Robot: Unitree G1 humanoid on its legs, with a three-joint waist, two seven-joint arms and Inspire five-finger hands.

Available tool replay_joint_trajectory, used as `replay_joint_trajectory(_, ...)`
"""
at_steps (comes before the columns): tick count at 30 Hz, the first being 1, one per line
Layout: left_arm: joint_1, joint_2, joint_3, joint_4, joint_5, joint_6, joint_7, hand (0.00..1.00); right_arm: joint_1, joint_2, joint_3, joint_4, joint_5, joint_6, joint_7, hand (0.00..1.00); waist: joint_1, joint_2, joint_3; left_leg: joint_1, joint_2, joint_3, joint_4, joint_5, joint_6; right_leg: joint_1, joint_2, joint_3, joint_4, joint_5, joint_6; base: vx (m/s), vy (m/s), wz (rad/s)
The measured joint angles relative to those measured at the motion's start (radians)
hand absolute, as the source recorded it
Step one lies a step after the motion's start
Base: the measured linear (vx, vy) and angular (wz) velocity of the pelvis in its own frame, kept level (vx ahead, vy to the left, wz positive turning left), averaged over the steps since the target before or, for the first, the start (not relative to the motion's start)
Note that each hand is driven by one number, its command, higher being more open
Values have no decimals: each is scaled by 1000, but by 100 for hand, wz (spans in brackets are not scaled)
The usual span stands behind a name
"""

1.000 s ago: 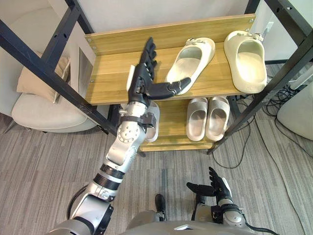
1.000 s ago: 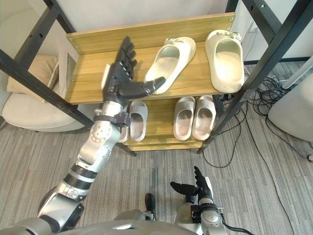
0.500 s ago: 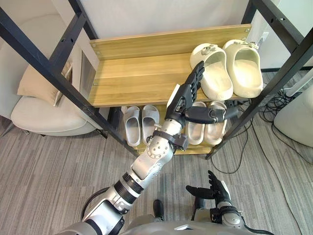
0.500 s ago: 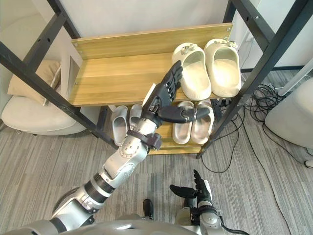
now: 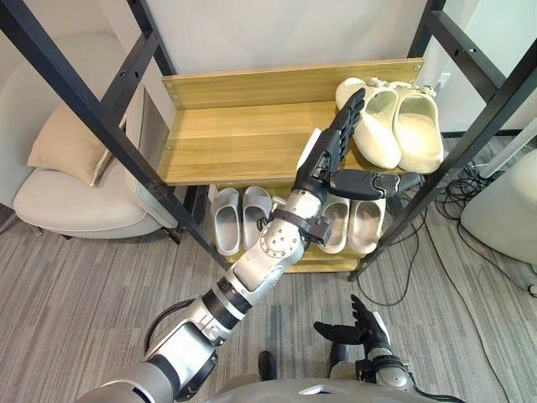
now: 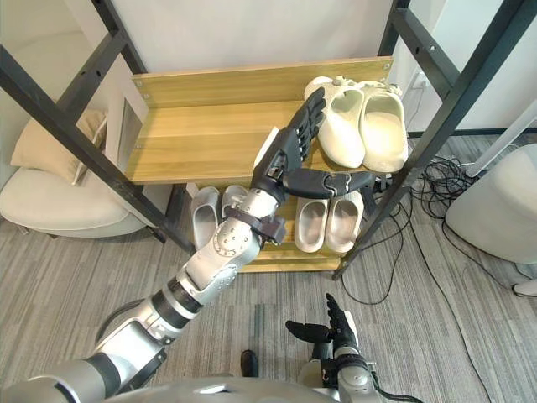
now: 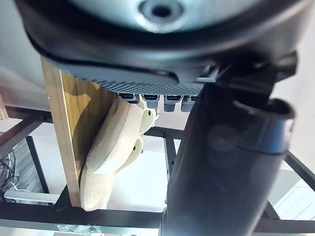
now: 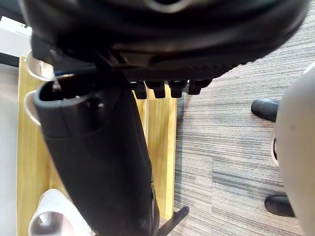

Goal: Organize the slippers on the shoe rack

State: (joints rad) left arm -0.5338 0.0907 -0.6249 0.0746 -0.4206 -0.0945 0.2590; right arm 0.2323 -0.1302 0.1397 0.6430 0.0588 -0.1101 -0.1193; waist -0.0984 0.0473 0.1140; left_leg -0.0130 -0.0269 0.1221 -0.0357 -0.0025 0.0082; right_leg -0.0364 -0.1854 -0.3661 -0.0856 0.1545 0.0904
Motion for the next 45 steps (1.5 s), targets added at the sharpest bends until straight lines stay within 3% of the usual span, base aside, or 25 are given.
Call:
replay_joint_trajectory(7,44,42,63,22,1,3,-27,100,-17,6,-1,12,0,2,0,100,-21,-2,1,10,4,3,-7,3,2,3,6,-2,-3,0,0,-7,7,-2)
replay_joint_trajectory(20,102,66,139,27,50,-7,-52,100,-51,15,0,62,-1,15,1,100,-18,-25,15,11,4,-23,-16,14,4,14,7,-26,-4,-3,-2,-26,13,5)
replay_joint_trajectory(24,140,77,152,-31,48,-3,-47,100,-50,15,-1,63,0,14,1,100,-16,-25,15,7,7,-26,-15,9,-3,12,8,-25,-2,-6,-1,0,0,0)
replay_joint_trajectory(29,194,119,166,-231,5,-4,-56,100,-45,14,-3,67,0,14,6,100,1,-24,15,5,7,-30,-13,10,-1,13,8,-29,1,-13,0,5,8,2)
replay_joint_trajectory(33,233,124,82,-425,-67,-40,-117,100,-42,5,0,76,-1,14,14,100,29,-17,10,6,3,-48,-11,10,-2,25,5,-45,1,-19,-1,7,24,12)
replay_joint_trajectory(37,291,144,-25,-491,-109,-51,-192,100,-42,-6,9,79,-1,14,27,100,38,-5,3,10,1,-51,-11,9,-2,32,3,-49,1,-21,-1,-11,16,4)
replay_joint_trajectory(40,367,157,-109,-491,-132,-44,-270,100,-43,-22,30,79,-1,13,33,100,39,9,-7,15,2,-53,-11,1,-9,42,3,-50,1,-23,0,-48,12,1)
replay_joint_trajectory(45,476,156,-164,-422,-135,-27,-342,100,-49,-33,43,92,-24,12,42,100,43,27,-22,13,9,-56,-12,2,-10,42,10,-51,1,-25,0,-33,-3,1)
